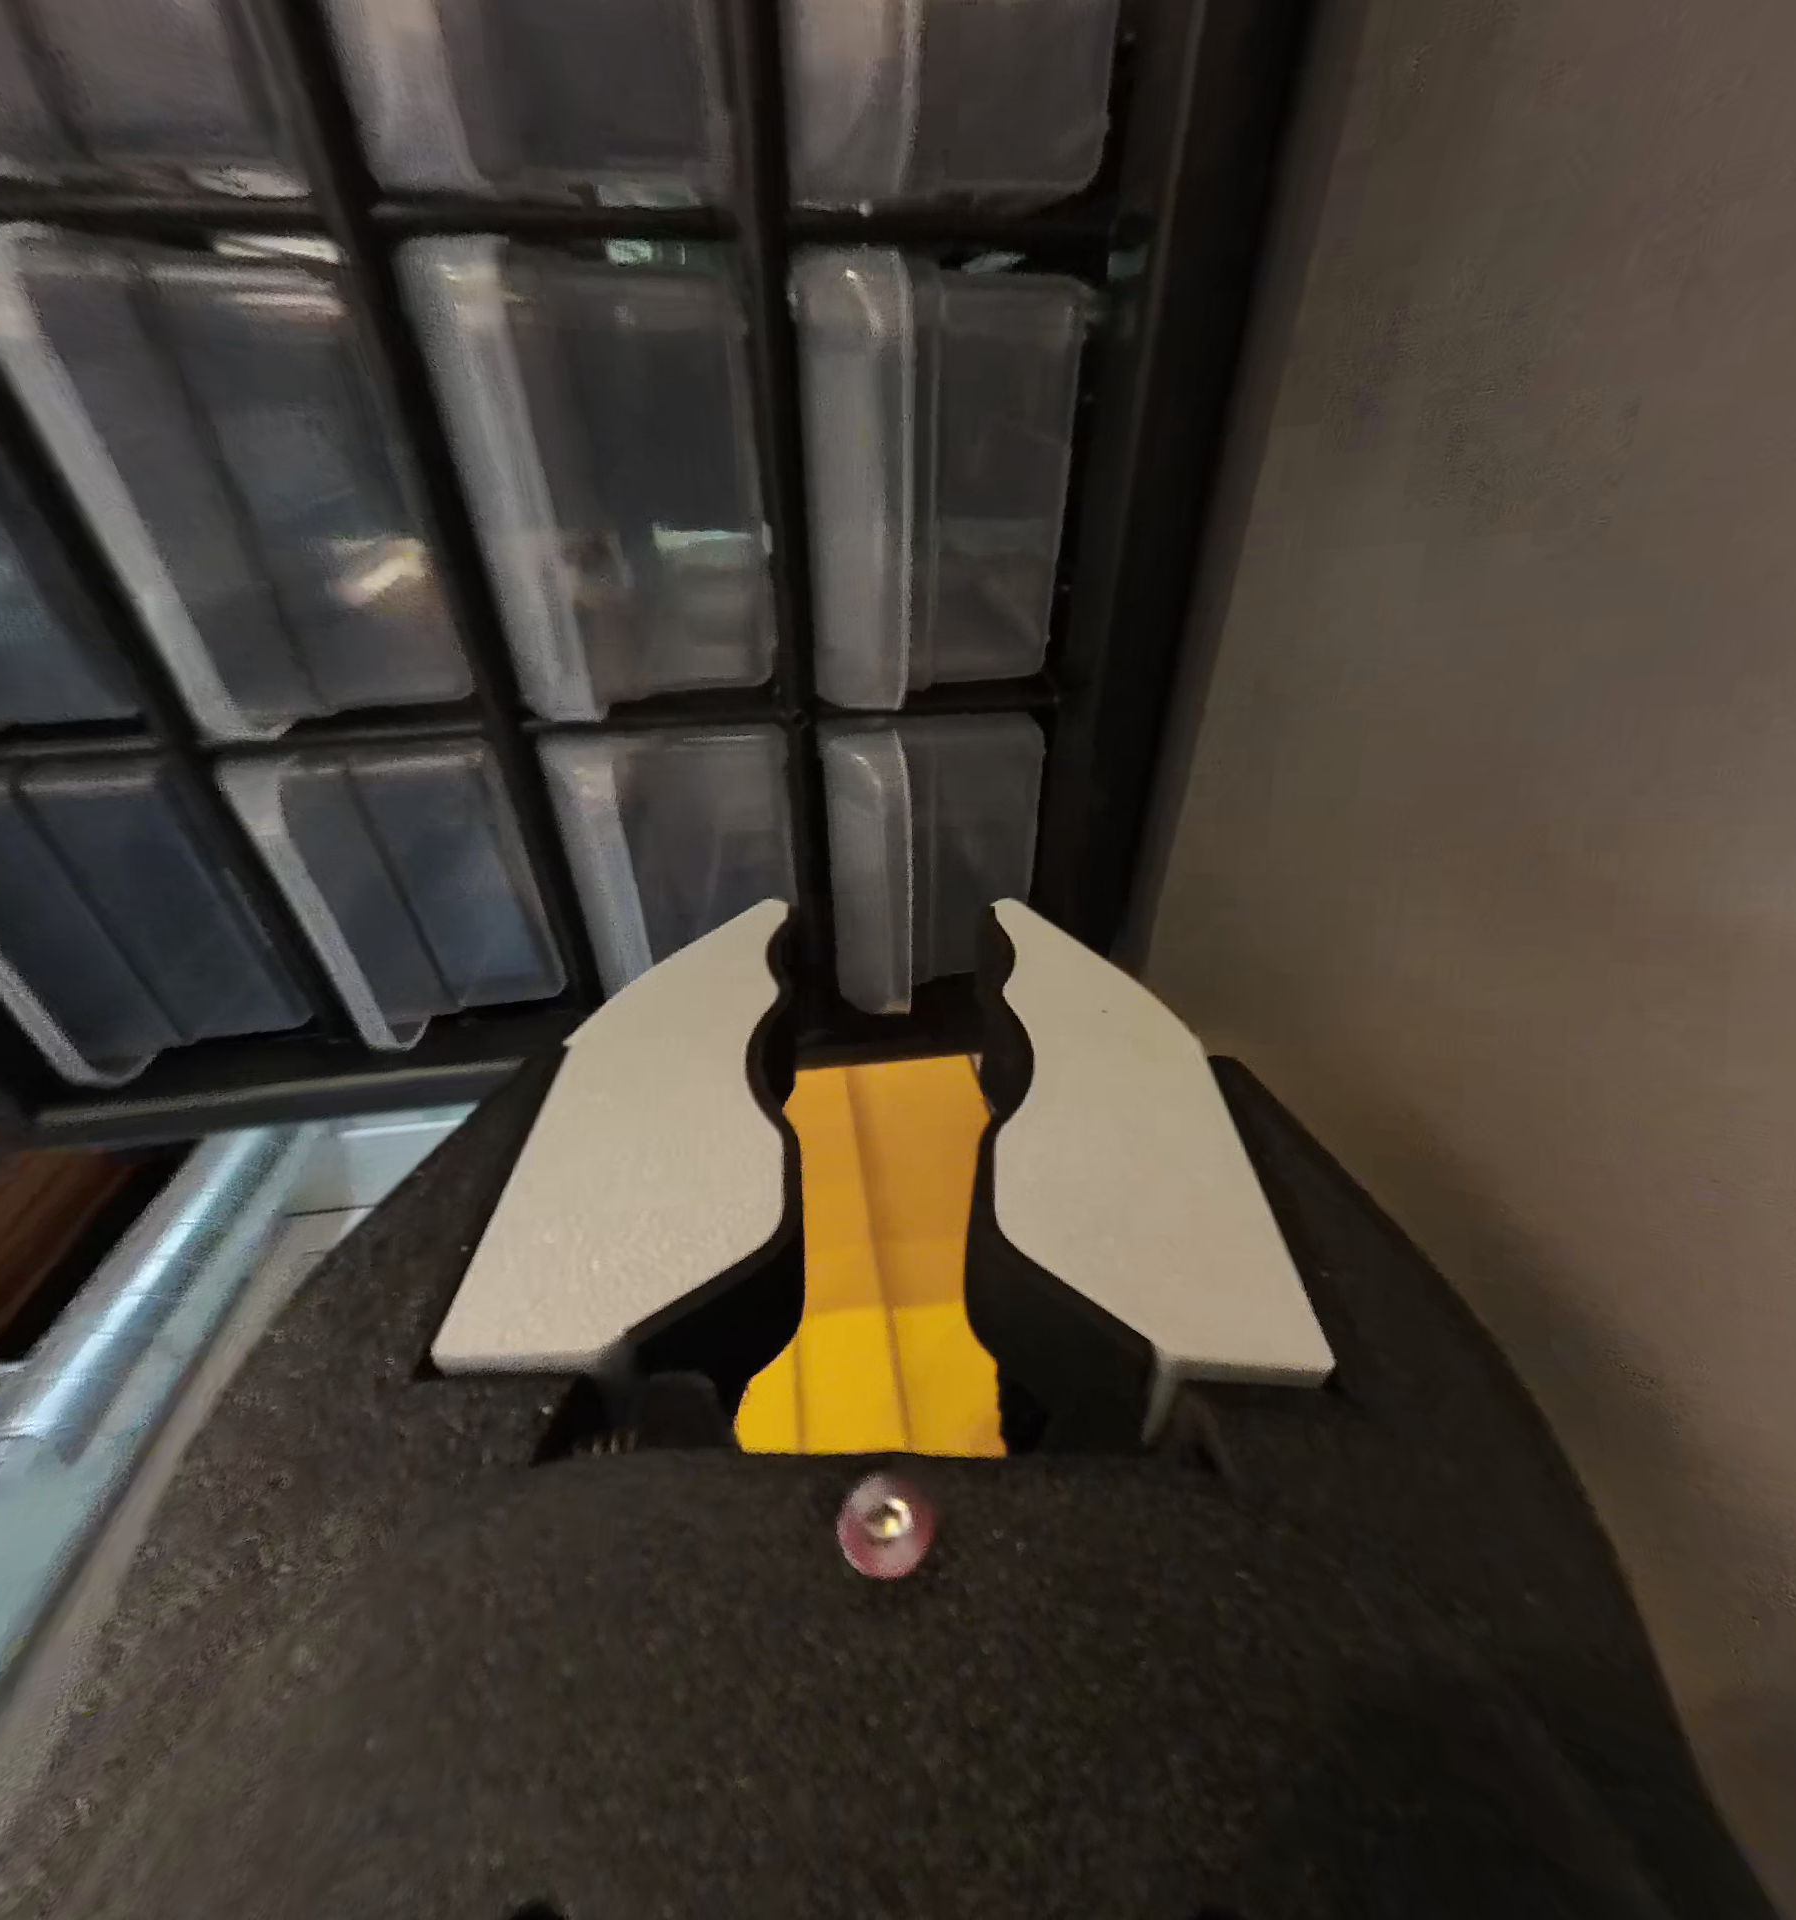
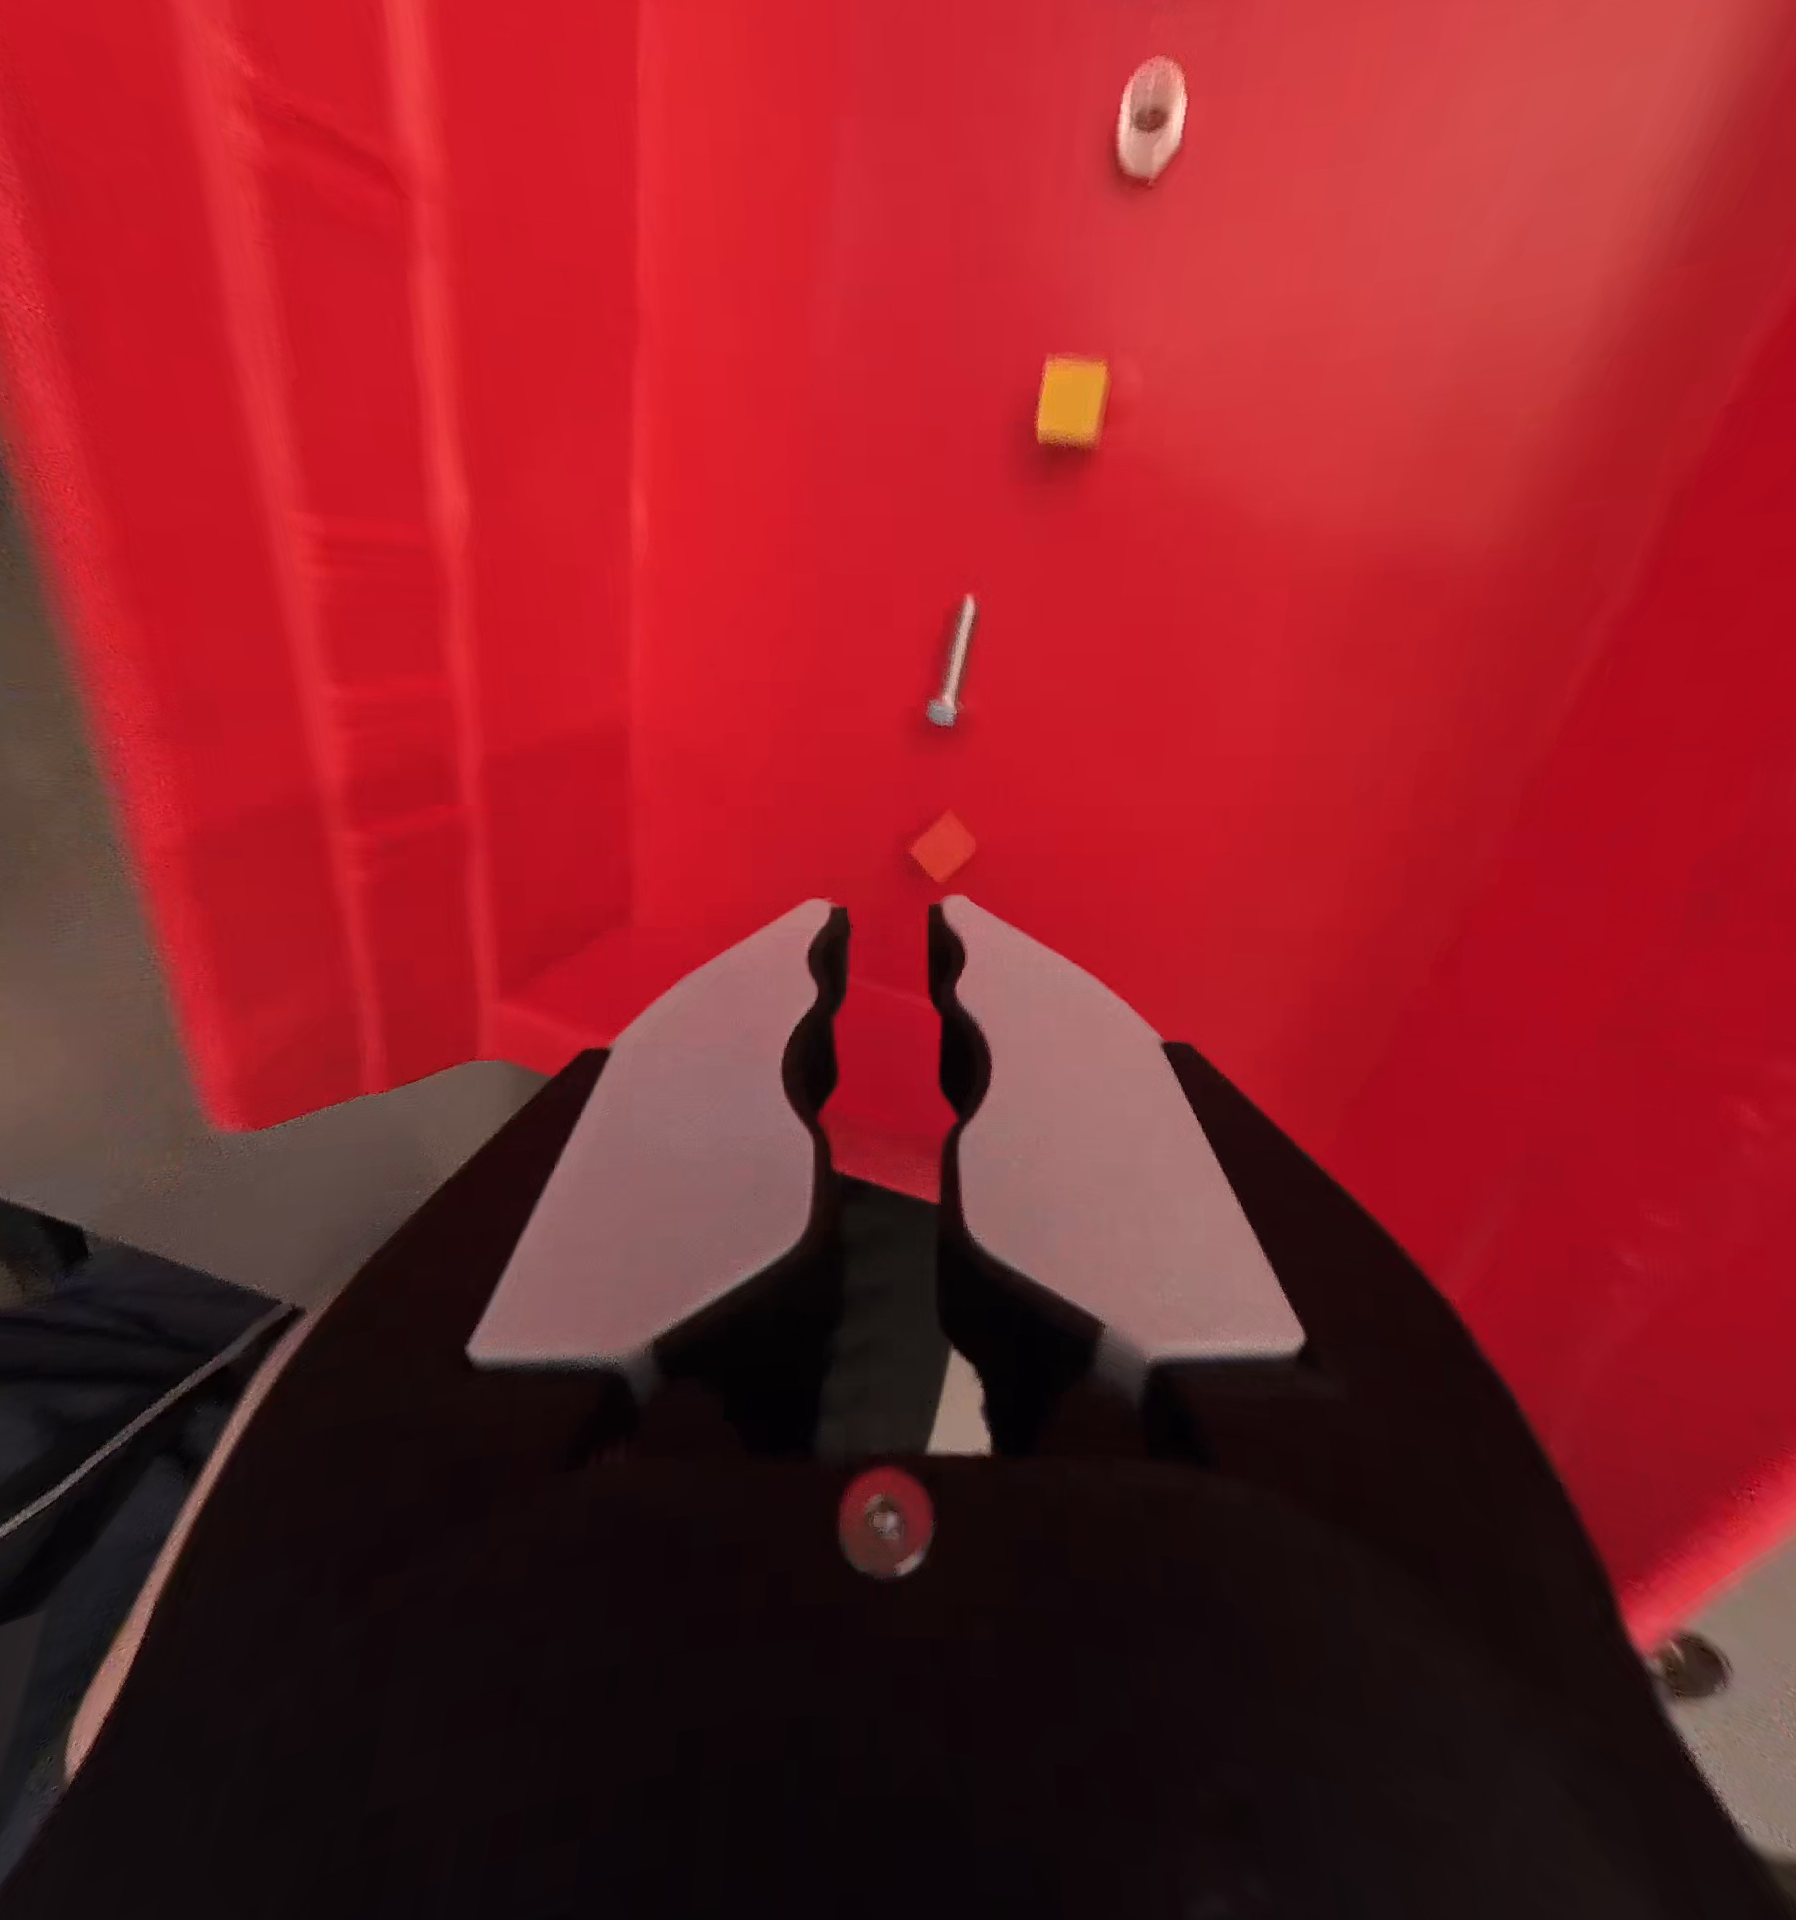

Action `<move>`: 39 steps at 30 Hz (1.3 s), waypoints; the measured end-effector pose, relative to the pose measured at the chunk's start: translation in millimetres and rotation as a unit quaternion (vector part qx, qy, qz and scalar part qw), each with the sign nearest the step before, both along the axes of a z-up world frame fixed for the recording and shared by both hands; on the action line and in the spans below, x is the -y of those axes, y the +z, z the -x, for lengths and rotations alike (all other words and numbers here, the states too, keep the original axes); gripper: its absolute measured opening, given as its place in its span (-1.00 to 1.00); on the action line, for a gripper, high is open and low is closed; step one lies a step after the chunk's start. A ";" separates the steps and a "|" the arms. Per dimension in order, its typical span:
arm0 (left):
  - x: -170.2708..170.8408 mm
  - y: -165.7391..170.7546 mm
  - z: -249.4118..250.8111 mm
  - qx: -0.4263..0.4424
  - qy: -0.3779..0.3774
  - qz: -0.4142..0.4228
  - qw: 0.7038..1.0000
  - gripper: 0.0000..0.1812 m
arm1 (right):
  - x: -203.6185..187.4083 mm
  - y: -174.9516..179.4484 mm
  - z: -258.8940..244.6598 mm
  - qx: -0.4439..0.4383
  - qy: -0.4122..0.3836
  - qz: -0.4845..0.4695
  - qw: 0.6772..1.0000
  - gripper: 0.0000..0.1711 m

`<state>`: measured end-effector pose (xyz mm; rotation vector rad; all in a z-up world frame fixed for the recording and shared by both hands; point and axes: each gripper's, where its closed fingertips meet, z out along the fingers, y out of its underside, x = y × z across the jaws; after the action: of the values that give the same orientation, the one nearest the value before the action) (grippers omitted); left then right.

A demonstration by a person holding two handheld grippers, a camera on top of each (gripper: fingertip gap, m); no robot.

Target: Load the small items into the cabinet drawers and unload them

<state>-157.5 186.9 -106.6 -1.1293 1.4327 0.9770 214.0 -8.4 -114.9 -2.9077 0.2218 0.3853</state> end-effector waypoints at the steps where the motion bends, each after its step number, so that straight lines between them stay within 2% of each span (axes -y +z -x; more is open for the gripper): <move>1: 5.6 2.1 -0.4 0.025 -0.006 0.013 1.000 -0.62 | -6.1 15.9 -1.0 -0.002 -0.010 -0.045 0.999 -0.81; 3: 18.9 8.1 -1.3 0.087 -0.020 0.050 0.995 -0.59 | -19.3 54.9 -8.2 0.008 -0.026 -0.151 0.988 -0.81; 4: 25.1 12.4 -1.7 0.119 -0.028 0.068 0.990 -0.59 | -26.5 76.7 -21.0 0.039 -0.045 -0.208 0.976 -0.82; 6: 35.5 19.9 -3.4 0.177 -0.045 0.102 0.978 -0.62 | -37.2 124.3 -38.8 0.068 -0.076 -0.330 0.938 -0.82; 7: 40.3 20.4 -5.1 0.194 -0.054 0.119 0.972 -0.67 | -40.9 149.9 -46.6 0.081 -0.089 -0.398 0.909 -0.82; 10: 42.9 13.9 -10.3 0.183 -0.069 0.124 0.973 -0.78 | -33.6 206.2 -45.2 0.055 -0.100 -0.553 0.825 -0.77; 12: 32.0 11.2 -10.3 0.160 -0.060 0.094 0.981 -0.79 | -25.6 226.7 -35.0 0.022 -0.083 -0.614 0.785 -0.75; 13: 26.5 7.9 -10.7 0.155 -0.052 0.094 0.982 -0.79 | -23.0 231.9 -34.5 0.017 -0.083 -0.627 0.775 -0.75; 16: 15.7 -3.2 -11.9 0.161 -0.029 0.125 0.979 -0.81 | -21.5 228.9 -41.3 0.027 -0.103 -0.616 0.780 -0.76; 20: 4.1 -1.1 -8.3 0.154 -0.012 0.103 0.983 -0.85 | -26.9 221.3 -38.6 0.036 -0.092 -0.600 0.794 -0.76; 31: -2.1 -7.9 -9.2 0.099 0.003 0.081 0.992 -0.76 | -37.0 220.0 -25.5 0.064 -0.065 -0.581 0.809 -0.76; 35: 4.0 -4.5 -4.7 0.136 0.003 0.099 0.986 -0.75 | -34.2 228.4 -20.8 0.070 -0.060 -0.597 0.797 -0.75; 39: 16.5 1.1 6.0 0.143 -0.012 0.091 0.985 -0.75 | -22.2 248.9 -16.2 0.077 -0.063 -0.632 0.769 -0.75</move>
<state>-163.5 170.3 -105.5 -1.3241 1.3159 0.6444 230.1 13.8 133.9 -1.5474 0.0662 0.1460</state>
